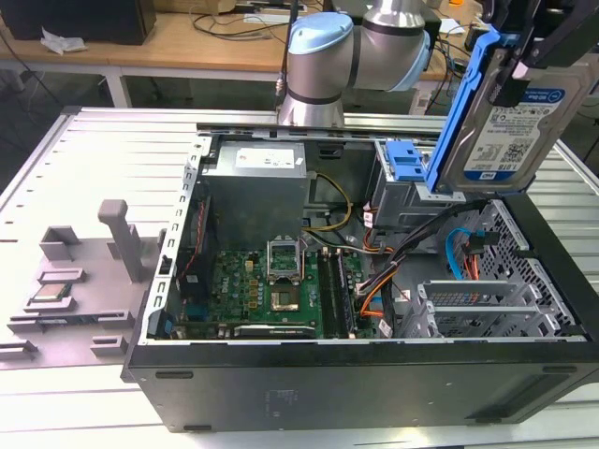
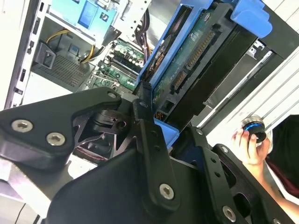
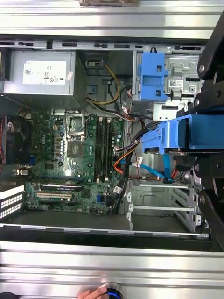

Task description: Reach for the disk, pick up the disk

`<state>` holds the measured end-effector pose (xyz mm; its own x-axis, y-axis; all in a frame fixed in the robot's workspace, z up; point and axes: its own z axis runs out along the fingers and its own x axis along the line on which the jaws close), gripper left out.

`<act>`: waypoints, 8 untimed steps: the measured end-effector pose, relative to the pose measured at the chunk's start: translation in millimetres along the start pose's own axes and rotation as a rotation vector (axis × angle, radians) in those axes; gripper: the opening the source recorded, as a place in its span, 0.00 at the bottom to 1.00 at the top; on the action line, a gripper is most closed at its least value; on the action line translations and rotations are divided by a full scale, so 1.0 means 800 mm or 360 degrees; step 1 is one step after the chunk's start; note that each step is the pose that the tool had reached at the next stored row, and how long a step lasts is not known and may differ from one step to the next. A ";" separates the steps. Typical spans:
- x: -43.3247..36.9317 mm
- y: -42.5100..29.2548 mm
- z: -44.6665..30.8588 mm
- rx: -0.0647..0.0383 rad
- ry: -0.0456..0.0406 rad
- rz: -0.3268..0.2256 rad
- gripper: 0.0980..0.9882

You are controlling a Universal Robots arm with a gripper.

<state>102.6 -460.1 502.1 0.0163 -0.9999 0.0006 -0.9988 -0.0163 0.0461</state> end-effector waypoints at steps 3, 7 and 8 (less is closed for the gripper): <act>0.004 0.0000 0.0001 0.0000 0.0000 0.0000 0.30; 0.008 0.0001 0.0003 0.0000 0.0000 0.0000 0.30; 0.010 0.0001 0.0004 0.0000 0.0000 0.0000 0.30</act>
<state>102.6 -467.8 501.9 0.0163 -0.9999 0.0007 -0.9988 -0.0163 0.0461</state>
